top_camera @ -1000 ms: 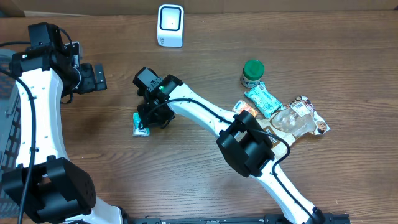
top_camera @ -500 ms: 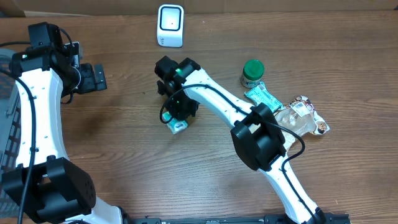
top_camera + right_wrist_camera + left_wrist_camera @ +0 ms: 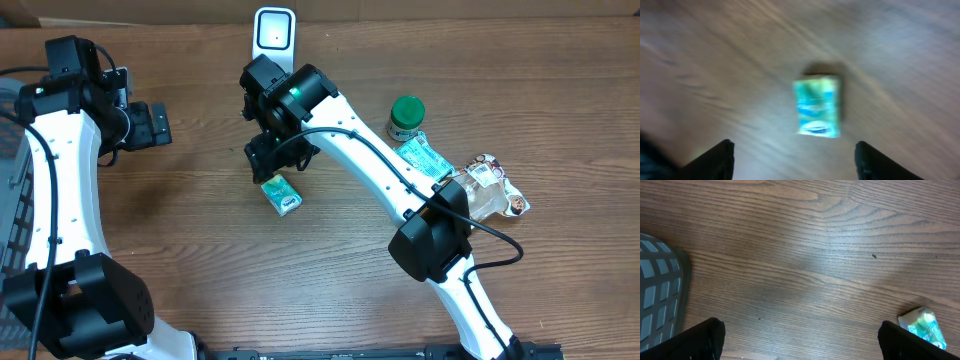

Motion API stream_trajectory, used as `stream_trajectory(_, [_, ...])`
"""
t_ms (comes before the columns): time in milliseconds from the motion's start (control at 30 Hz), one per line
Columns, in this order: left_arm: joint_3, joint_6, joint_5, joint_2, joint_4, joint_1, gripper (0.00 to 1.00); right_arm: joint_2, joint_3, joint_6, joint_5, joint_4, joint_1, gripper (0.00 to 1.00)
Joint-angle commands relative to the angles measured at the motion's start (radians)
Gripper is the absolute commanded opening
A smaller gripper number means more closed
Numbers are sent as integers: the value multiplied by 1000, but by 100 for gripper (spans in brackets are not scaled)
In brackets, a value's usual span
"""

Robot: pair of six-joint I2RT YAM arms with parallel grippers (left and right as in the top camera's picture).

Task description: Scan the item barcode

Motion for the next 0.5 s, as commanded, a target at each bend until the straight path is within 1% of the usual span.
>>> stream_trajectory(0, [16,23,1,0,2,-7,100,-13,-36,86,-182,16,19,66])
stream_trajectory(100, [16,23,1,0,2,-7,100,-10,-98,137,-182,74,49,56])
stream_trajectory(233, [16,23,1,0,1,-7,100,-10,-193,228,-176,154,88,40])
stream_trajectory(267, [16,23,1,0,1,-7,100,-10,-242,257,-175,191,101,34])
stream_trajectory(367, [16,23,1,0,2,-7,100,-10,-320,319,-111,228,113,29])
stream_trajectory(467, [16,23,1,0,2,-7,100,-10,-391,353,43,238,117,28])
